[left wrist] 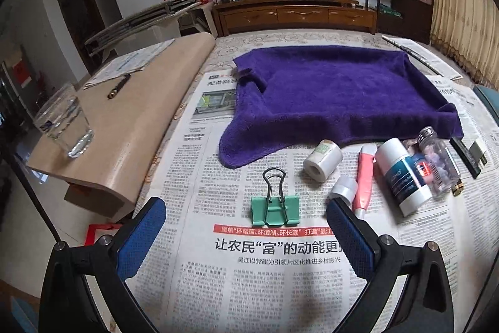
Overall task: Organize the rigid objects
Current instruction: 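Grasp the green binder clip with the left tool while the right tool approaches the white charger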
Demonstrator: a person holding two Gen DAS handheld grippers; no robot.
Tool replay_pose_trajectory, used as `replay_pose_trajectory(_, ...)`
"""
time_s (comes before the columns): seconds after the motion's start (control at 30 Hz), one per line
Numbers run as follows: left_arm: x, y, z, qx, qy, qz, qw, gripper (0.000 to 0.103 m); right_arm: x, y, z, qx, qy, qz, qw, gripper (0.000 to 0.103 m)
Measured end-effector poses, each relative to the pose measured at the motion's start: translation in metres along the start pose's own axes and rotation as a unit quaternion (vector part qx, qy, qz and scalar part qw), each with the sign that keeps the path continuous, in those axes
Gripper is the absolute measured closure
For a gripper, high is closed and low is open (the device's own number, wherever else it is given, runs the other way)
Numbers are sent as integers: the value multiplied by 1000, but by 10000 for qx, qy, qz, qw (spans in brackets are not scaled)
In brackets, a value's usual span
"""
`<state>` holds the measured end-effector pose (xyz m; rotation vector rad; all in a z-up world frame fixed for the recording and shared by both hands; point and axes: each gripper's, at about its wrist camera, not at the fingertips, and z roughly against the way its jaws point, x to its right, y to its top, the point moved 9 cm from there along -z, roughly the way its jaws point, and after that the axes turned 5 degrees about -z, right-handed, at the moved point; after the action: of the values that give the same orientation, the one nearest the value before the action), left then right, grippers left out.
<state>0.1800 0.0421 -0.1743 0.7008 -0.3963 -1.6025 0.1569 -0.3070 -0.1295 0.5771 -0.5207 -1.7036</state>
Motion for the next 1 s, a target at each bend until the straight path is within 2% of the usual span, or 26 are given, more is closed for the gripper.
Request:
replay_pose_trajectory(0.2,-3,-6,-19,-111,15,-122,9999,0,10,9,-55,-202,-28,269,9994,2)
replay_pose_trajectory(0.4,-1,-14,-39,-261,-176,-71,9995,1,17,4,-79,-137,145,185,9996,5)
replay_pose_trajectory(0.47,3,-17,-44,-287,-277,-61,9992,13,17,2,-83,-206,216,175,9994,7)
replay_pose_trajectory(0.6,6,-18,-48,-213,-366,-37,9991,15,19,0,-85,-177,232,251,9993,8)
replay_pose_trajectory(0.63,7,-18,-48,-187,-449,10,9988,20,19,0,-86,-176,245,258,9992,8)
replay_pose_trajectory(0.7,10,-18,-47,-159,-581,100,9981,30,21,-2,-88,-199,252,266,9991,8)
replay_pose_trajectory(0.77,14,-17,-46,-142,-707,125,9973,46,24,-4,-91,-241,245,245,9991,8)
replay_pose_trajectory(0.87,21,-15,-44,-88,-869,121,9961,61,25,-6,-93,-313,300,177,9989,9)
replay_pose_trajectory(1.0,24,-14,-43,-72,-955,121,9953,64,25,-7,-93,-310,290,207,9989,9)
